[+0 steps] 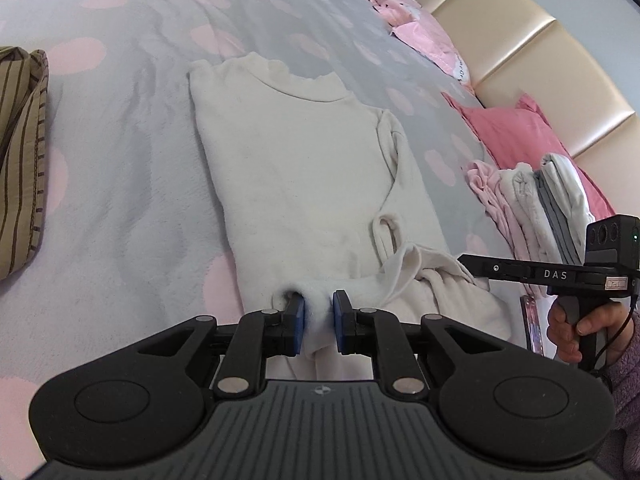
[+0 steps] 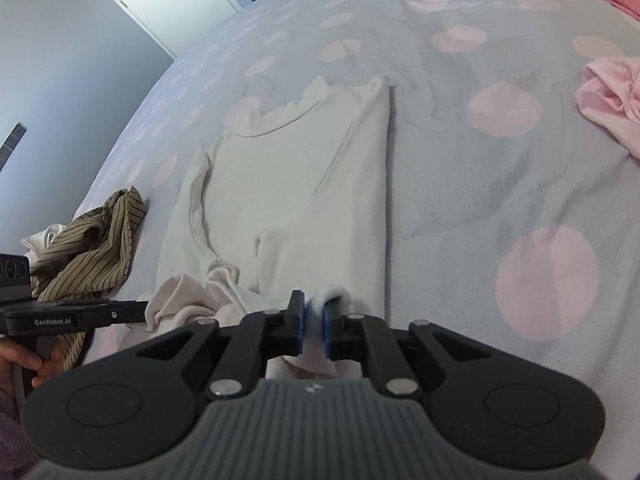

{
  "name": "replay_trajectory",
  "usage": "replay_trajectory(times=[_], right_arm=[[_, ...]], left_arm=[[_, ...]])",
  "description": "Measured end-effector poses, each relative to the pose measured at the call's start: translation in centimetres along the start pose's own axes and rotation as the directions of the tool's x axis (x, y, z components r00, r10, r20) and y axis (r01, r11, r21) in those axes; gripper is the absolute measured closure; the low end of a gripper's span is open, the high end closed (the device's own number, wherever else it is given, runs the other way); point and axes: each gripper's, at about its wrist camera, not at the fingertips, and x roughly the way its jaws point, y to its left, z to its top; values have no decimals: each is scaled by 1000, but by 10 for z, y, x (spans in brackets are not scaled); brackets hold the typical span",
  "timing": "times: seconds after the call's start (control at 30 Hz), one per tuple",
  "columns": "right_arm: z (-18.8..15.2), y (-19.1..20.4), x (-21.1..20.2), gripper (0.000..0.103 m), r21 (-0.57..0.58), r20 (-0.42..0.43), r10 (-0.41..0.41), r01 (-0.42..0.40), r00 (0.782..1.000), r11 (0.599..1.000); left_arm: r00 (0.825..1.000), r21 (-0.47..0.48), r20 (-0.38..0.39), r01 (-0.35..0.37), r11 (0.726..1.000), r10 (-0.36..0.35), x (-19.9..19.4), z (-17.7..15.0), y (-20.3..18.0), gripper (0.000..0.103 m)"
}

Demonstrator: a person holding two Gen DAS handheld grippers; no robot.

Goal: Fold clothes

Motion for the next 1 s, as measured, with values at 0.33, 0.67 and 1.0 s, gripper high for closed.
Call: replay_trajectory(times=[0.33, 0.67, 1.0], right_arm=[[-11, 28, -41, 85, -104, 46, -34, 39, 998, 994], [-40, 20, -79, 37, -110, 152, -54, 71, 987, 991], [-100, 41, -86, 49, -355, 94, -77, 106, 993, 929]], left_arm=[[983, 185, 122, -157, 970, 135, -36, -17, -45, 64], [968, 263, 177, -221, 939, 178, -66, -57, -62, 62], [968, 494, 129, -250, 833, 214, -56, -122, -89, 62]])
